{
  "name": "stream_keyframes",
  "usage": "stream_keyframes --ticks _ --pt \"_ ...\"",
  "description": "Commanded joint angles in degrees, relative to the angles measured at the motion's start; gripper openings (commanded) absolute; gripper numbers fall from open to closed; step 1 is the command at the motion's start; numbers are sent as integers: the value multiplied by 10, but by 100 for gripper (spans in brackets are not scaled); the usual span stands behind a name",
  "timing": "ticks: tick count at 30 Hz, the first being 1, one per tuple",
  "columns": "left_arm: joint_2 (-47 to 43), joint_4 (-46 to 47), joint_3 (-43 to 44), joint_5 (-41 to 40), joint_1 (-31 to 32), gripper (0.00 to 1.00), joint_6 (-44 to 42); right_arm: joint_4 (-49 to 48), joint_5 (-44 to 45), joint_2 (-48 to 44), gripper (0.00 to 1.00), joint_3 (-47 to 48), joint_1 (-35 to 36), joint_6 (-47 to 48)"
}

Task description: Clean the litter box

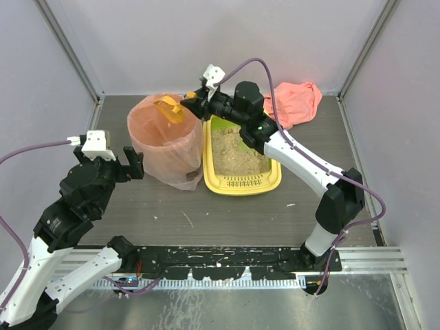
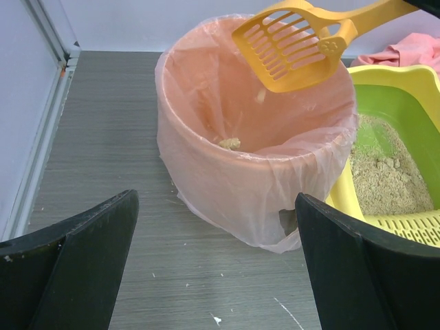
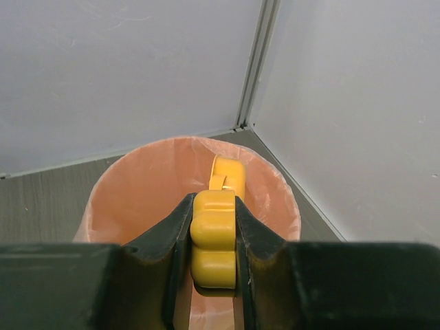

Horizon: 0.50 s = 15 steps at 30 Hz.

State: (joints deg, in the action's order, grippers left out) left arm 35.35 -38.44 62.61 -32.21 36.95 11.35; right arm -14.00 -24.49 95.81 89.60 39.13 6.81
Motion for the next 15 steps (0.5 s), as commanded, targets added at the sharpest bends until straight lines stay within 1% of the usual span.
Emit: stream_keyframes --ticks 1,4,6,9,12,15 --pt "-7 11 -1 -11 -3 98 9 1 14 -29 1 28 12 64" --pt "-9 12 -3 -11 -3 98 11 8 28 -35 1 27 16 70" --pt "-10 12 -4 -11 -4 98 12 -16 53 -46 1 13 17 48" --pt "-6 14 -3 -8 -3 98 13 -34 94 -62 1 7 16 -13" --pt "0 16 -3 -3 -3 98 13 -38 128 -81 1 8 17 -102" --pt "5 22 -4 -1 -3 98 14 -39 146 -111 1 -7 17 -139"
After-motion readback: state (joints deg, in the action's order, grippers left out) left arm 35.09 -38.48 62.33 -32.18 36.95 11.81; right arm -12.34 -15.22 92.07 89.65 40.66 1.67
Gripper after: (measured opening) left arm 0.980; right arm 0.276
